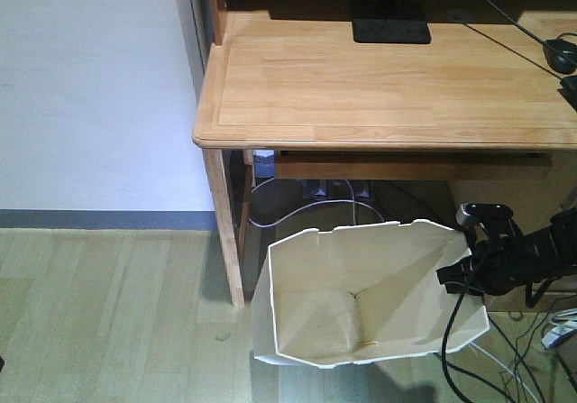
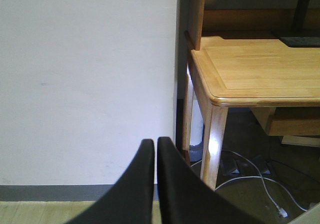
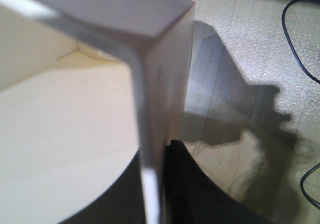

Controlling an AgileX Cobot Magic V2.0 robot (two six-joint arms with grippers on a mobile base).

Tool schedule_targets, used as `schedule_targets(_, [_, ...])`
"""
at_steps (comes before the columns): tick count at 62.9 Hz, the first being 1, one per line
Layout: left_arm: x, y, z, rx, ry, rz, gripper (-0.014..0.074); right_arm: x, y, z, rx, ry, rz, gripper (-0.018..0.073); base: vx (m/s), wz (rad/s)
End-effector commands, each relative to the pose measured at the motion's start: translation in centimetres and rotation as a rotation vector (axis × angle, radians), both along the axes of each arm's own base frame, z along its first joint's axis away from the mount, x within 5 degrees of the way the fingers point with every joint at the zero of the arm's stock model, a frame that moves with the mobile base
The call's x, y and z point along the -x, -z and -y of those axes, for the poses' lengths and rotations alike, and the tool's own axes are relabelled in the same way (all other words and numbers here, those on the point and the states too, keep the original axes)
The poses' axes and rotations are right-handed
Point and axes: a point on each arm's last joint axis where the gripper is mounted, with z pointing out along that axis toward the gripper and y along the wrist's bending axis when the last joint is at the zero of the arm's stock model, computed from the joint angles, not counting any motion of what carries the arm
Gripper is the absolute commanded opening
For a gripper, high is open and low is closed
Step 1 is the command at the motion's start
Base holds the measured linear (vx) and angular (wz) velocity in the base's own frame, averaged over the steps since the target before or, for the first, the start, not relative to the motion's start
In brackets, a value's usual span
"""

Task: Move trash bin to bedside with robot
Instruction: 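Close the right gripper on the bin rim and lift it slightly, then turn the base away from the desk carrying the bin in the right gripper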

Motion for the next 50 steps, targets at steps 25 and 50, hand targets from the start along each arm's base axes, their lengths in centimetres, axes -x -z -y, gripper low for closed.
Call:
schedule_targets(25, [-0.06, -0.07, 0.01, 0.008, 0.0, 0.065, -0.0006, -0.91, -2.76, -1.34, -0.188, 0.001, 0.068, -0.0005, -0.05, 0.16])
schedule_targets(50, [-0.06, -0.07, 0.01, 0.008, 0.0, 0.065, -0.0006, -0.91, -2.76, -1.34, -0.188, 0.001, 0.068, -0.0005, -0.05, 0.44])
